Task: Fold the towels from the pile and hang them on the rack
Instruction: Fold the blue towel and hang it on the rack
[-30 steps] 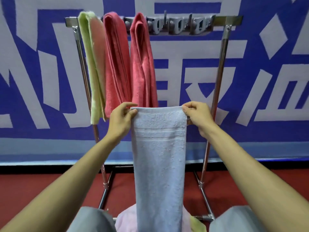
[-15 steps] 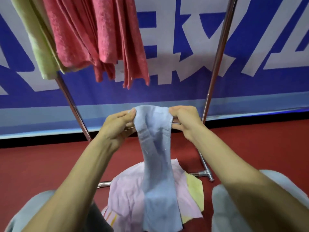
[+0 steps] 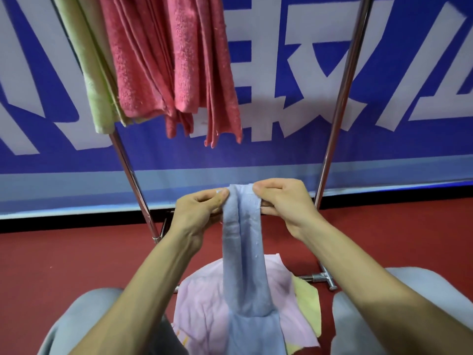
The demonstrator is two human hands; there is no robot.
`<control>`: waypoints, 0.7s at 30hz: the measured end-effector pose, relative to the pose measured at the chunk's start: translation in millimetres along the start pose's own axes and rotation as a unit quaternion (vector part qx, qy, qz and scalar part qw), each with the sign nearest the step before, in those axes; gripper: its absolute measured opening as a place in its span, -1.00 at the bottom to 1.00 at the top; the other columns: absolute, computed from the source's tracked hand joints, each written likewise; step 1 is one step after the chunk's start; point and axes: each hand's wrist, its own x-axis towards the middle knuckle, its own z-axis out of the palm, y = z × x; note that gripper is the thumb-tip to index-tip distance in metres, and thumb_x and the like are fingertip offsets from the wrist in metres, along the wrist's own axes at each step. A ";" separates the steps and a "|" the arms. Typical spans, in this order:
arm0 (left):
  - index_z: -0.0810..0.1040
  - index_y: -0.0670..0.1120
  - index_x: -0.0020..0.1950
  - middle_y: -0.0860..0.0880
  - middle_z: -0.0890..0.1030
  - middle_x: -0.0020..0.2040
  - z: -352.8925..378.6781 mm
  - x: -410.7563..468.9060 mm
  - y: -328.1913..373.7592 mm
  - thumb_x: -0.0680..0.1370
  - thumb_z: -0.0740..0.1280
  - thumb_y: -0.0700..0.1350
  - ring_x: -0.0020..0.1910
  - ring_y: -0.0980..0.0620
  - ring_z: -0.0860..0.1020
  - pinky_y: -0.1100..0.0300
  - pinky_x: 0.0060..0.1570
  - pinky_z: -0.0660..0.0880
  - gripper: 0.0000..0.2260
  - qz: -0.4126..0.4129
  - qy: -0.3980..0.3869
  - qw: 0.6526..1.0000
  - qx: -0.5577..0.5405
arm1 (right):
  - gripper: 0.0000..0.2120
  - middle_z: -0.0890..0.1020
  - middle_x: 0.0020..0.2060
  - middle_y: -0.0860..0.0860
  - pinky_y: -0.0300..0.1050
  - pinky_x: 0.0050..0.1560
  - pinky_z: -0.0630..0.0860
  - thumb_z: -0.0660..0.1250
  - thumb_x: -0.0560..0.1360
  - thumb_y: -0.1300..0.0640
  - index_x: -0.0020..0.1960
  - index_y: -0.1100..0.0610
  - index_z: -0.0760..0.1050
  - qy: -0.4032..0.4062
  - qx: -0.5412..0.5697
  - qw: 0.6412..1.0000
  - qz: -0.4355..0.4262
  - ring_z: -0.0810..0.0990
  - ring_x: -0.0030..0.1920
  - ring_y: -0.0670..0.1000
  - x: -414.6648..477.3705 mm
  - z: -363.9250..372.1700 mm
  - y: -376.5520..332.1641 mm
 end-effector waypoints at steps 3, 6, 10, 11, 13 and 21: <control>0.65 -0.22 -0.08 -0.17 0.66 -0.16 6.5 1.4 -4.3 0.45 0.46 -0.22 -0.20 -0.05 0.60 0.18 -0.15 0.61 -0.90 0.006 0.048 0.999 -0.017 | -0.95 0.71 -0.25 0.05 -0.05 -0.07 0.64 0.41 0.45 0.22 -0.13 0.19 0.65 0.030 -0.072 0.996 -0.052 0.67 -0.21 -0.03 3.6 6.5 5.9; 0.66 -0.24 -0.05 -0.21 0.67 -0.11 11.9 0.5 -5.4 0.44 0.47 -0.20 -0.18 -0.06 0.61 0.20 -0.13 0.61 -0.86 0.025 0.046 0.999 -0.007 | -0.95 0.72 -0.28 -0.03 0.08 -0.01 0.63 0.45 0.39 0.14 -0.18 0.11 0.68 0.056 -0.127 0.985 -0.101 0.70 -0.17 -0.04 5.6 10.7 8.6; 0.68 -0.21 -0.02 -0.15 0.71 -0.08 14.7 -1.6 -8.3 0.51 0.40 -0.19 -0.08 -0.04 0.67 0.24 -0.09 0.59 -0.88 0.061 -0.004 0.998 0.027 | -0.94 0.72 -0.27 -0.05 0.10 0.01 0.62 0.47 0.37 0.09 -0.20 0.06 0.69 0.062 -0.120 0.986 -0.100 0.71 -0.16 -0.04 7.0 9.3 9.1; 0.68 -0.19 -0.02 -0.12 0.71 -0.08 15.2 -2.7 -9.6 0.52 0.38 -0.18 -0.05 -0.03 0.67 0.23 -0.08 0.59 -0.88 0.072 -0.015 0.997 0.038 | -0.93 0.72 -0.27 -0.04 0.10 0.01 0.62 0.47 0.37 0.09 -0.18 0.07 0.69 0.058 -0.116 0.987 -0.100 0.71 -0.15 -0.03 6.8 8.5 8.8; 0.70 -0.14 -0.01 -0.06 0.72 -0.08 16.0 -4.8 -11.0 0.55 0.35 -0.11 0.01 -0.02 0.67 0.16 0.02 0.58 -0.84 0.099 -0.029 0.991 0.080 | -0.94 0.73 -0.26 -0.04 0.09 0.02 0.62 0.47 0.37 0.11 -0.18 0.08 0.69 0.054 -0.119 0.986 -0.105 0.71 -0.15 -0.04 5.1 8.0 7.4; 0.74 -0.04 -0.14 0.00 0.71 -0.18 17.9 -11.8 0.6 0.65 -0.02 0.17 0.00 -0.01 0.63 0.03 0.29 0.43 -0.41 0.062 -0.050 0.995 0.057 | -0.80 0.73 -0.23 0.02 0.07 0.04 0.62 0.49 0.31 0.07 -0.10 0.11 0.70 0.017 -0.081 0.991 -0.103 0.71 -0.10 0.03 -3.6 5.0 -0.9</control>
